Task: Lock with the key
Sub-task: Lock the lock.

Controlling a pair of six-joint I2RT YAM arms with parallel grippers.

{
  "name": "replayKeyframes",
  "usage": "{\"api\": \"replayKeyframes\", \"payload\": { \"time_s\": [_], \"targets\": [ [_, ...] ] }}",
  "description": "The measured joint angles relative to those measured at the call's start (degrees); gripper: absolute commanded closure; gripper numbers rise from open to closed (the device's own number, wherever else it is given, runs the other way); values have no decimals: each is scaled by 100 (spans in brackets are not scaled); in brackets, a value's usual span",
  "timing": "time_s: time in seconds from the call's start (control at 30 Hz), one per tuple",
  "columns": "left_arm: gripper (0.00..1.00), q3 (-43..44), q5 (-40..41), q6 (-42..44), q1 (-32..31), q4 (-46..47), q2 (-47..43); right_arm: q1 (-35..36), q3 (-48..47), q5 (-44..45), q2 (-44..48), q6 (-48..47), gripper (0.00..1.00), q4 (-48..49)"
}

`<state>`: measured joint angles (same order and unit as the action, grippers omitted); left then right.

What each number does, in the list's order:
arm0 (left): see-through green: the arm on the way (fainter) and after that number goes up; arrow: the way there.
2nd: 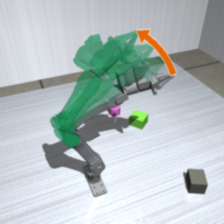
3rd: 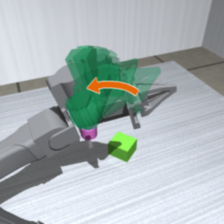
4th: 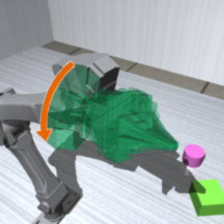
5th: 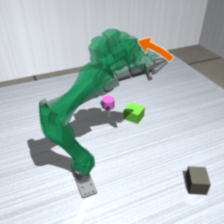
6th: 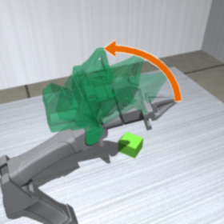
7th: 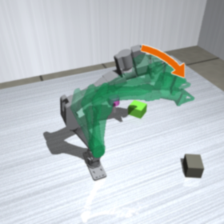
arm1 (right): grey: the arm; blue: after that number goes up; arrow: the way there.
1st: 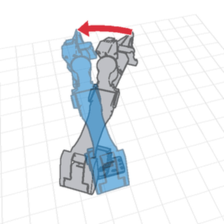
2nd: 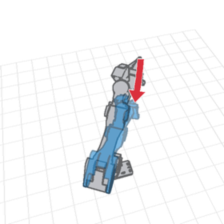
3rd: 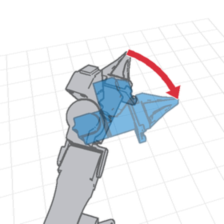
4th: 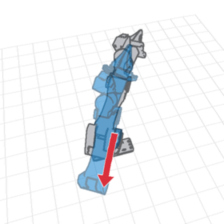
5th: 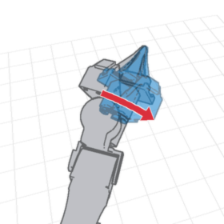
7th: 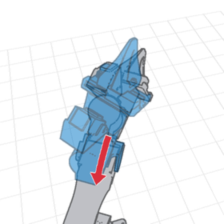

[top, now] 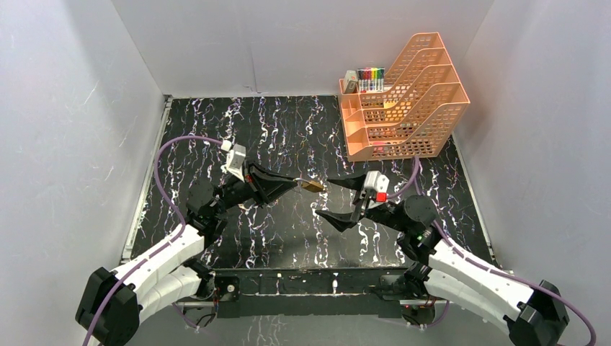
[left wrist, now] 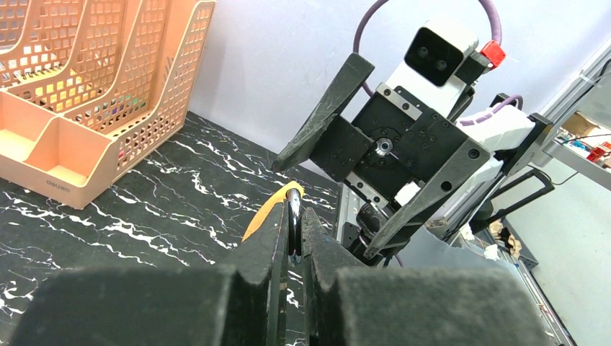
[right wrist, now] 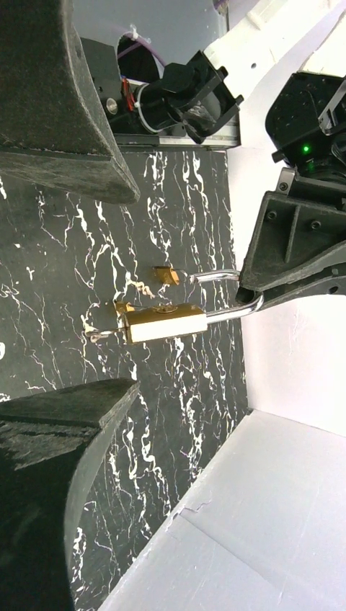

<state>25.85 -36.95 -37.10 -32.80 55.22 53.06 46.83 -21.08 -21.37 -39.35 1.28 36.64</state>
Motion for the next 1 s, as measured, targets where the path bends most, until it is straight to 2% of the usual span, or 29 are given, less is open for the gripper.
{"api": "replayKeyframes", "payload": {
  "time_s": [0.3, 0.63, 0.87, 1.0],
  "targets": [
    [100, 0, -103, -98, 0, 133, -35, 0, -4, -142, -444, -22, 20, 358],
    [100, 0, -168, -111, 0, 181, -87, 0, -144, -433, -826, -24, 27, 608],
    [100, -66, -181, -107, 0, 190, -160, 0, -299, -728, -1073, -22, 41, 732],
    [100, -164, -181, -105, 0, 201, -216, 0, -389, -922, -1211, -13, 45, 734]
  ]
}}
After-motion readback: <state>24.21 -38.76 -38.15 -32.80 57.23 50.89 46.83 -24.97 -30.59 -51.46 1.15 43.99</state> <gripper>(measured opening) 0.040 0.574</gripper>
